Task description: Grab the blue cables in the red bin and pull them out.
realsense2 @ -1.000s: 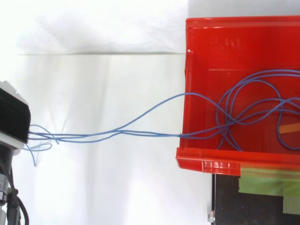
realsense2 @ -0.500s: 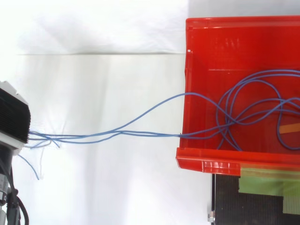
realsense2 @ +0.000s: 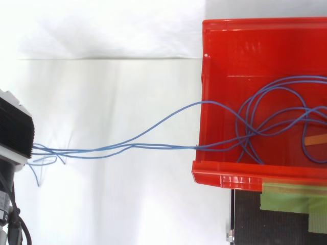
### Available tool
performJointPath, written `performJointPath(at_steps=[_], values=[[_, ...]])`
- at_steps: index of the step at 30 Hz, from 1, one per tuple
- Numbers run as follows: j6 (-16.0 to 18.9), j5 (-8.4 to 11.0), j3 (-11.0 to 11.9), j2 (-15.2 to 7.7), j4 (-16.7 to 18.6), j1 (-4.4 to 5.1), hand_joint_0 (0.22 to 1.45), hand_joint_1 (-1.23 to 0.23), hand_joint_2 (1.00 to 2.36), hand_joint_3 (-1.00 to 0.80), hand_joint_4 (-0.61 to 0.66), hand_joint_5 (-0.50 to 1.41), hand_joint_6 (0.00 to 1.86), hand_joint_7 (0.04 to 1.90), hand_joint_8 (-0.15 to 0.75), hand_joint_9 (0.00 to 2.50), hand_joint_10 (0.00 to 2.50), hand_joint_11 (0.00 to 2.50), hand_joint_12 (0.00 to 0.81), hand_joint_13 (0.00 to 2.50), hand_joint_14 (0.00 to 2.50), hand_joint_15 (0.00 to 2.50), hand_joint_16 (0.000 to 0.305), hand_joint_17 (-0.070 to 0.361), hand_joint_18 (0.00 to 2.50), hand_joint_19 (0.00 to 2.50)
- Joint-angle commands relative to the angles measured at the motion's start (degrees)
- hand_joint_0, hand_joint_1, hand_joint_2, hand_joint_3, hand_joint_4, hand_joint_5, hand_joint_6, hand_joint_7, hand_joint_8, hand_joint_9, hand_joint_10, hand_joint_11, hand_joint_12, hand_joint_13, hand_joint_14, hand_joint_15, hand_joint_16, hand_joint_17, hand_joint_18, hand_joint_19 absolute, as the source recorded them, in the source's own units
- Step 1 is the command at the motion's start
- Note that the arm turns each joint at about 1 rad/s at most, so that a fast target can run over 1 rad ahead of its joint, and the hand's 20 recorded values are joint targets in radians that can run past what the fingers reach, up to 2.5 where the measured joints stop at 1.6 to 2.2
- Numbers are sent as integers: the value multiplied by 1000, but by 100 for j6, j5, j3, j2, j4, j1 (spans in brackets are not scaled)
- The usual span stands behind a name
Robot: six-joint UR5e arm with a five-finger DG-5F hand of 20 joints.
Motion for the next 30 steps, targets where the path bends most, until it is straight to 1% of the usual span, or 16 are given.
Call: performJointPath(at_steps=[1,5,8,11,12,16,20,26,27,28,30], values=[[21,0,0,0,-2,-2,909,-959,1000,-1000,1,717,1022,538,202,1245,139,1734,299,1251,1316,1338,40,89,1219,1595],[109,0,0,-9,-2,-2,915,-973,1000,-1000,-12,679,1083,519,204,1237,153,1727,294,1250,1308,1359,40,90,1221,1587],[276,0,0,0,-2,7,920,-973,1000,-1000,-18,667,1113,504,203,1233,160,1717,294,1251,1313,1350,41,91,1221,1588],[364,0,0,-9,-2,7,932,-965,1000,-1000,-28,632,1185,481,201,1225,175,1726,293,1252,1321,1342,40,90,1222,1591],[408,0,0,0,-2,7,938,-962,1000,-1000,-29,609,1230,465,208,1225,178,1708,294,1252,1324,1339,40,90,1224,1584],[628,0,0,0,-2,24,950,-954,1000,-986,-49,572,1318,438,206,1199,220,1699,294,1248,1337,1341,40,89,1228,1580],[716,0,0,-9,-2,24,952,-957,1002,-930,-66,566,1338,425,204,1178,241,1696,300,1247,1348,1338,40,90,1227,1582],[795,0,0,0,-2,24,963,-1011,1004,-889,-98,549,1381,418,206,1168,266,1680,306,1233,1365,1338,41,92,1224,1581],[812,0,0,0,-2,24,963,-1013,1004,-880,-106,545,1397,409,205,1168,269,1665,296,1229,1365,1340,41,92,1226,1577],[821,0,0,-9,-2,24,973,-1015,1005,-870,-131,533,1434,410,206,1166,275,1661,302,1230,1367,1337,41,93,1226,1575],[839,0,0,-9,-2,33,977,-1013,1006,-846,-143,522,1472,405,201,1165,269,1664,299,1231,1372,1323,41,92,1227,1578]])
